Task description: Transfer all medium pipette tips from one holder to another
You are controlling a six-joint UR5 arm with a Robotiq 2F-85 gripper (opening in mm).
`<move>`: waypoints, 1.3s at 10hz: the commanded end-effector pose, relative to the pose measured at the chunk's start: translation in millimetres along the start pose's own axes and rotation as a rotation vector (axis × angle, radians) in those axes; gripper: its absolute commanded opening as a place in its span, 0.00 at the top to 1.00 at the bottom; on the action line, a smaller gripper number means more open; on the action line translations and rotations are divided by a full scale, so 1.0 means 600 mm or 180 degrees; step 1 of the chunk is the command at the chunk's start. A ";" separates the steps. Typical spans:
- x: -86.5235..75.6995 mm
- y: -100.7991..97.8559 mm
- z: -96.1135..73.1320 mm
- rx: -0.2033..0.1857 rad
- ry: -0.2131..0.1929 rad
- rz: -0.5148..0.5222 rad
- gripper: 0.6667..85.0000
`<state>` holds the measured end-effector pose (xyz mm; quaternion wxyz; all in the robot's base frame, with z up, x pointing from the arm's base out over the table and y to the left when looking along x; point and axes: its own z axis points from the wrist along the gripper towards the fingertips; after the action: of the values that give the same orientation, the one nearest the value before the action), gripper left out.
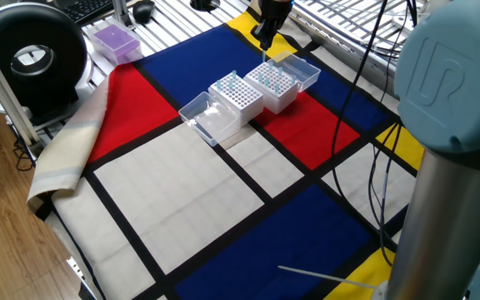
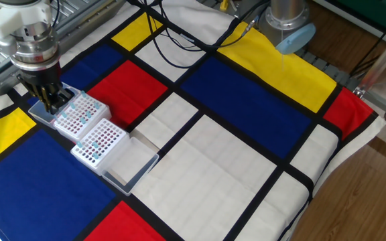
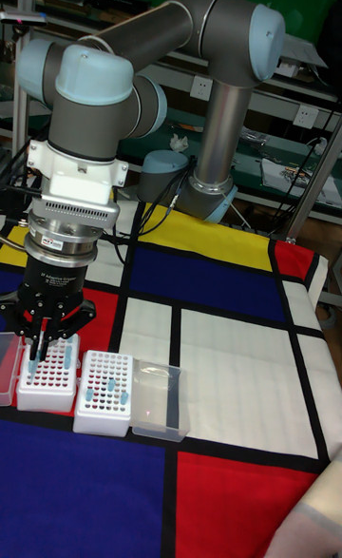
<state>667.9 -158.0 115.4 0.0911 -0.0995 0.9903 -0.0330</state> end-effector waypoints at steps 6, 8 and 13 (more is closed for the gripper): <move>-0.003 -0.005 0.004 -0.0017 -0.0033 0.0010 0.93; -0.003 -0.002 0.005 -0.0045 -0.0039 0.0020 0.93; 0.003 0.002 0.005 -0.0080 -0.0011 0.0069 0.92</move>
<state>667.5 -158.4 110.7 0.0919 -0.0972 0.9907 -0.0247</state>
